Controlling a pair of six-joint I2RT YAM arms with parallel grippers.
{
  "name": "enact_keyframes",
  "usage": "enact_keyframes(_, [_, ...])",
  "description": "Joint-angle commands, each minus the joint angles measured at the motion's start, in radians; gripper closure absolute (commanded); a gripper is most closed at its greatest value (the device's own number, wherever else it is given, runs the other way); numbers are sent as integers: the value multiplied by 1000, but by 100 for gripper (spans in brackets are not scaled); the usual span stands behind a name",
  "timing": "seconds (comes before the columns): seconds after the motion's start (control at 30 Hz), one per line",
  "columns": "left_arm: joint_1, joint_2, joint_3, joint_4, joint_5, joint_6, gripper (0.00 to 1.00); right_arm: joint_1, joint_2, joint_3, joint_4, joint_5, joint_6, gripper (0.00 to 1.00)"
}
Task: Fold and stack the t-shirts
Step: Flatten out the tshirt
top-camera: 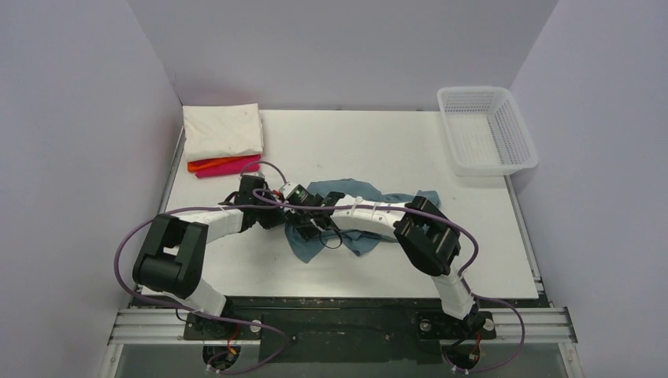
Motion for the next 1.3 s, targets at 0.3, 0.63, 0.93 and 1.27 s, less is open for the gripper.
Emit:
enact_keyframes(0.3, [-2, -34, -9, -122, -119, 25, 100, -54, -187, -183, 161, 126, 135, 100])
enact_keyframes(0.63, [-1, -148, 49, -199, -225, 37, 100, -199, -635, -458, 215, 244, 265, 100])
enact_keyframes(0.93, [0, -362, 251, -274, -372, 64, 100, -421, -1040, -472, 182, 436, 272, 100])
enact_keyframes(1.27, [3, -559, 667, -332, -591, 204, 100, -538, -1175, -99, 58, 523, 71, 100])
